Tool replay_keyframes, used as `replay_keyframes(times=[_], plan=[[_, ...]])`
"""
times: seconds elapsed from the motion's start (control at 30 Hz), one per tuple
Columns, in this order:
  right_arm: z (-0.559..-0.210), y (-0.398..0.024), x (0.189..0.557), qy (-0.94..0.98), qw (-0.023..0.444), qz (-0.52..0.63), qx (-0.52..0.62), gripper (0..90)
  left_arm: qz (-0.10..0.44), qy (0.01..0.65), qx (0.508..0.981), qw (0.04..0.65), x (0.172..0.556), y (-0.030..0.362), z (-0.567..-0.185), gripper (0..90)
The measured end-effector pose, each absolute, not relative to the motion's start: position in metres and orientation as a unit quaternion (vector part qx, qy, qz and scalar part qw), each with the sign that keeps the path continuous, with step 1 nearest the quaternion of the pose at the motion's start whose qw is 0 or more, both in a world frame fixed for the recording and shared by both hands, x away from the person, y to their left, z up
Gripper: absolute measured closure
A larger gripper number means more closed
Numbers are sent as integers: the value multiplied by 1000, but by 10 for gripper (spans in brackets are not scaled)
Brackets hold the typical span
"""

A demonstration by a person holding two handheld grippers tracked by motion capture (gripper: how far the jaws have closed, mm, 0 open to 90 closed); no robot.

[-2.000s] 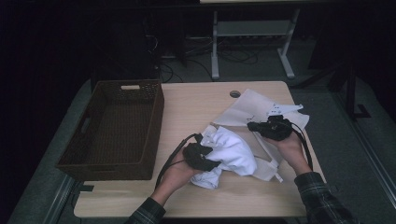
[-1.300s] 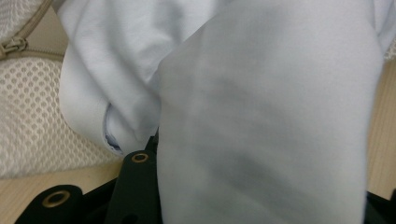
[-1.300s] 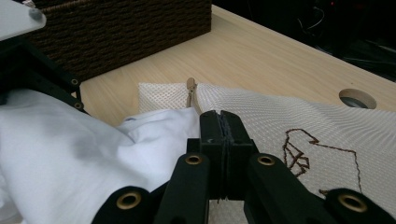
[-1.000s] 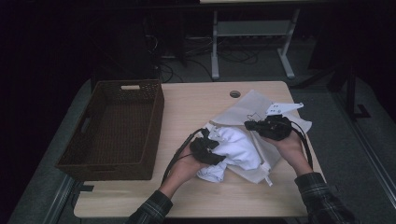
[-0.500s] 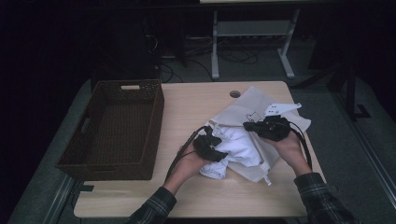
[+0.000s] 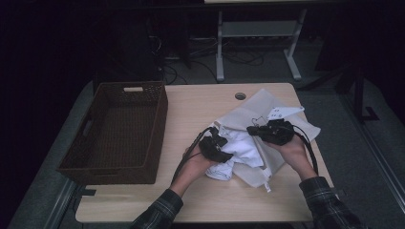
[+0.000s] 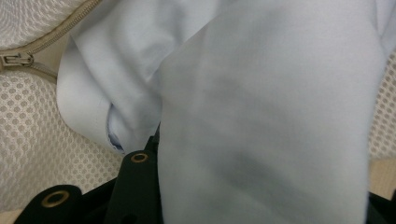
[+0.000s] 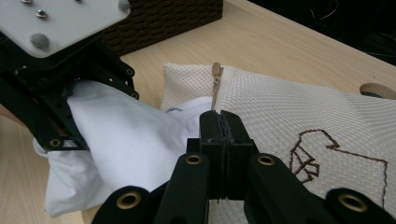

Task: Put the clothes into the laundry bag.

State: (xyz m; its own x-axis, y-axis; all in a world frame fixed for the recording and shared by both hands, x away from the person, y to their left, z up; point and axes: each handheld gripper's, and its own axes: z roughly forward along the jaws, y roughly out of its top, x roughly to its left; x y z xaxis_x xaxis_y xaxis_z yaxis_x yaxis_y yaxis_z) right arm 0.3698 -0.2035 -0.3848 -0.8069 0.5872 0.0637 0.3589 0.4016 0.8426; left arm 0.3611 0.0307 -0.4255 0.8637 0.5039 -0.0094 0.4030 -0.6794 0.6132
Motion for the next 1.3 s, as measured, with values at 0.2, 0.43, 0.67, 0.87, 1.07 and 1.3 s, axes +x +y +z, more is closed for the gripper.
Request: replay_keyframes(times=[0.2,0.43,0.67,0.87,1.07,1.3], plan=[[-388,-200,370,832,119,462,284,884,75,263,911,310,366,26,-430,574],[-392,-199,371,834,116,457,287,884,73,274,909,304,372,20,-435,567],[-396,-192,370,838,111,454,281,884,70,282,908,303,375,17,-438,556],[-399,-187,369,841,105,452,278,883,71,286,906,303,374,15,-440,538],[-406,-188,372,842,96,446,287,852,76,286,903,312,370,14,-444,464],[-407,-190,373,838,75,453,294,612,55,290,894,338,370,21,-441,309]])
